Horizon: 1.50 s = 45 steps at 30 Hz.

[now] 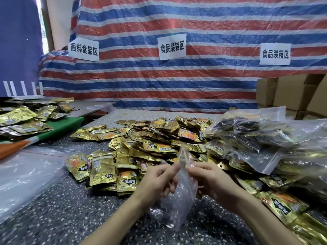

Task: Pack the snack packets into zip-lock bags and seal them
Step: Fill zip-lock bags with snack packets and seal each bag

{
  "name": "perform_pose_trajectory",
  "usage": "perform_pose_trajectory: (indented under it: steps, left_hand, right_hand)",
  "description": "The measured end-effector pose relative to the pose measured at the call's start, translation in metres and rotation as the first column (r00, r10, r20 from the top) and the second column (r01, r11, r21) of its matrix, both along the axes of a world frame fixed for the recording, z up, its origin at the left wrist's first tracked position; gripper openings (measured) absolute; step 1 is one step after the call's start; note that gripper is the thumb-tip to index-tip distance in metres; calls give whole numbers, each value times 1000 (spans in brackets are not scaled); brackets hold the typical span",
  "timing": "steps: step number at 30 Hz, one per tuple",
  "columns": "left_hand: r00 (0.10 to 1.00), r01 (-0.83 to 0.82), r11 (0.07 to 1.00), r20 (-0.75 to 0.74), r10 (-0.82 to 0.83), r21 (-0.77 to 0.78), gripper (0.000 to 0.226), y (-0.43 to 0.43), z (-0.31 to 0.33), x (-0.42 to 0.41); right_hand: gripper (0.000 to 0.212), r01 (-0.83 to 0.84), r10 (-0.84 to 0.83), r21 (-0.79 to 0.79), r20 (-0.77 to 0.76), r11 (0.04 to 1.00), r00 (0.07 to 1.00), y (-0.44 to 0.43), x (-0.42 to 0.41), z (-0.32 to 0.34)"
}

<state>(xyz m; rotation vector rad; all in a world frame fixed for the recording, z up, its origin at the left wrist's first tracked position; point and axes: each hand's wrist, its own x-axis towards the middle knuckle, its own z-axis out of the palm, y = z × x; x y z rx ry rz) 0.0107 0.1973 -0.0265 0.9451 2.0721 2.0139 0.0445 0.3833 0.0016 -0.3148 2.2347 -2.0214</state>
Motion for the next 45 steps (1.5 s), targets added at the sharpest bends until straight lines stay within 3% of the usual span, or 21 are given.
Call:
perform_pose_trajectory:
  steps: [3, 5, 8, 11, 17, 20, 21, 23, 25, 28, 32, 36, 42, 45]
  left_hand:
    - [995, 85, 995, -49, -88, -58, 42, 4, -2, 2]
    - [997, 47, 999, -60, -47, 1, 29, 2, 1, 1]
    - [994, -113, 973, 27, 110, 202, 20, -5, 8, -3]
    - [960, -279, 893, 72, 271, 352, 24, -14, 13, -10]
    - [953, -293, 876, 42, 301, 383, 33, -13, 14, -4]
    - [940, -316, 860, 10, 341, 401, 37, -11, 13, -3]
    - [932, -326, 852, -13, 363, 409, 39, -11, 13, -2]
    - [908, -359, 838, -52, 415, 412, 42, -9, 14, -1]
    - [885, -395, 819, -66, 460, 417, 41, -9, 13, -2]
    - [859, -438, 797, -65, 507, 415, 39, -10, 10, -5]
    - [862, -432, 802, -75, 502, 412, 39, -11, 8, -8]
    - [859, -411, 815, -125, 496, 409, 39, -13, 10, -11]
    - [845, -453, 805, -103, 525, 384, 40, -18, 6, -14]
    - [833, -467, 796, -111, 542, 384, 39, -18, 5, -15]
  right_hand:
    - [31, -100, 99, 23, 56, 995, 994, -5, 2, -2]
    - [22, -65, 66, -11, 53, 998, 996, -5, 3, 0]
    - [26, 198, -197, -144, 23, 970, 980, 0, -1, 1]
    - [44, 429, -455, -259, -49, 866, 889, 9, -5, 1]
    - [53, 308, -360, -239, -216, 921, 908, 0, -3, -6]
    - [38, 345, -398, -222, -278, 912, 874, -5, -10, -13]
    - [28, 366, -399, -160, -309, 917, 863, -8, -15, -14]
    - [9, 426, -351, 107, -410, 898, 842, -15, -31, -15]
    - [7, 447, -218, 396, -503, 802, 837, -26, -50, -14]
    - [28, 482, -39, 642, -577, 597, 816, -42, -82, -6]
    - [59, 461, 46, 839, -493, 288, 869, -53, -109, -18]
    - [82, 460, 29, 813, -502, 357, 864, -50, -111, -42]
    - [33, 639, -57, 646, -684, 417, 728, -50, -99, -35]
    - [29, 682, -122, 523, -741, 512, 660, -49, -90, -22]
